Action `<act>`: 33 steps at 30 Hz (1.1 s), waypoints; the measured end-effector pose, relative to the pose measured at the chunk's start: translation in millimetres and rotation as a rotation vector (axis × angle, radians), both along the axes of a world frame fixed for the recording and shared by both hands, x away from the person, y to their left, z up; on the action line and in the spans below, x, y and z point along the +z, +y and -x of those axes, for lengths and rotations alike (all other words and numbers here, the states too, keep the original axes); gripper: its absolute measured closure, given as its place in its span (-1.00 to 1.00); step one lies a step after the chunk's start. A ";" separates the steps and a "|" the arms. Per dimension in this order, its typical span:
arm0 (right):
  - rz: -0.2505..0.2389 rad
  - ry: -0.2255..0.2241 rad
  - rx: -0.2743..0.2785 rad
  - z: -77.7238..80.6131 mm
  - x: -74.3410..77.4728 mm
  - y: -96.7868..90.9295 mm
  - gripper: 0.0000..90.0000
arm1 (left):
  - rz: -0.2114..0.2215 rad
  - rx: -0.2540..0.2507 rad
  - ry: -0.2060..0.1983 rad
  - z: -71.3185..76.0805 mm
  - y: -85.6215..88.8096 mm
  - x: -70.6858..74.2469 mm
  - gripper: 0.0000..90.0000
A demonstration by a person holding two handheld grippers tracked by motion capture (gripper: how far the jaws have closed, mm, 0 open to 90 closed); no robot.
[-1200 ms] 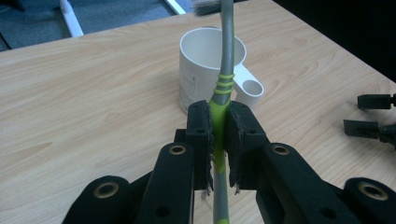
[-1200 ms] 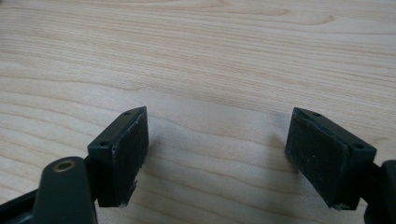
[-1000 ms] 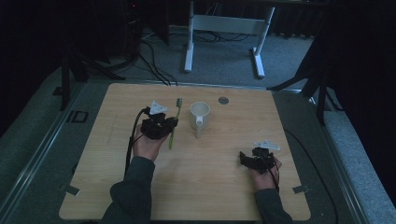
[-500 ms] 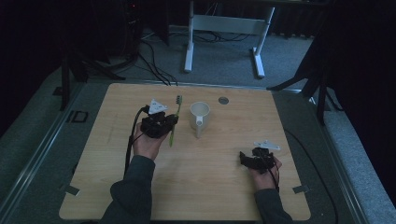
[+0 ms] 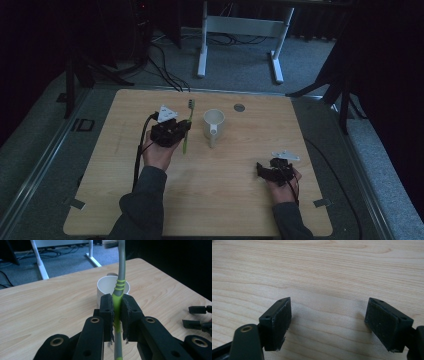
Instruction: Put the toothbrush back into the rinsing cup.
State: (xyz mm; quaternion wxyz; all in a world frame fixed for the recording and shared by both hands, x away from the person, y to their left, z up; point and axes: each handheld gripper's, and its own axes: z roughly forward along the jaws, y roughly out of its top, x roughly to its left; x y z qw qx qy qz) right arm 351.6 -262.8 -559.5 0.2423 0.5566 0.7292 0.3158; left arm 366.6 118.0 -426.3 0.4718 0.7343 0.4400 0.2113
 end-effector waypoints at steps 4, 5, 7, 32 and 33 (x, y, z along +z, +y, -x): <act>0.000 0.000 0.000 0.0 0.0 0.0 -0.54 | 0.012 0.003 -0.014 0.1 -0.1 0.7 0.78; 0.000 0.000 0.000 0.0 0.0 0.0 -0.54 | 0.015 0.004 -0.015 0.0 -0.1 0.8 0.78; 0.001 -0.001 0.000 0.0 0.0 0.0 -0.54 | 0.019 0.005 -0.019 -0.1 0.0 0.9 0.78; 0.001 -0.001 0.004 -0.8 -0.1 0.5 -0.54 | 0.055 0.021 -0.071 -3.7 -4.9 -0.1 0.78; 0.001 -0.001 0.005 -0.9 -0.1 0.5 -0.53 | 0.053 0.020 -0.075 -4.0 -5.2 0.1 0.78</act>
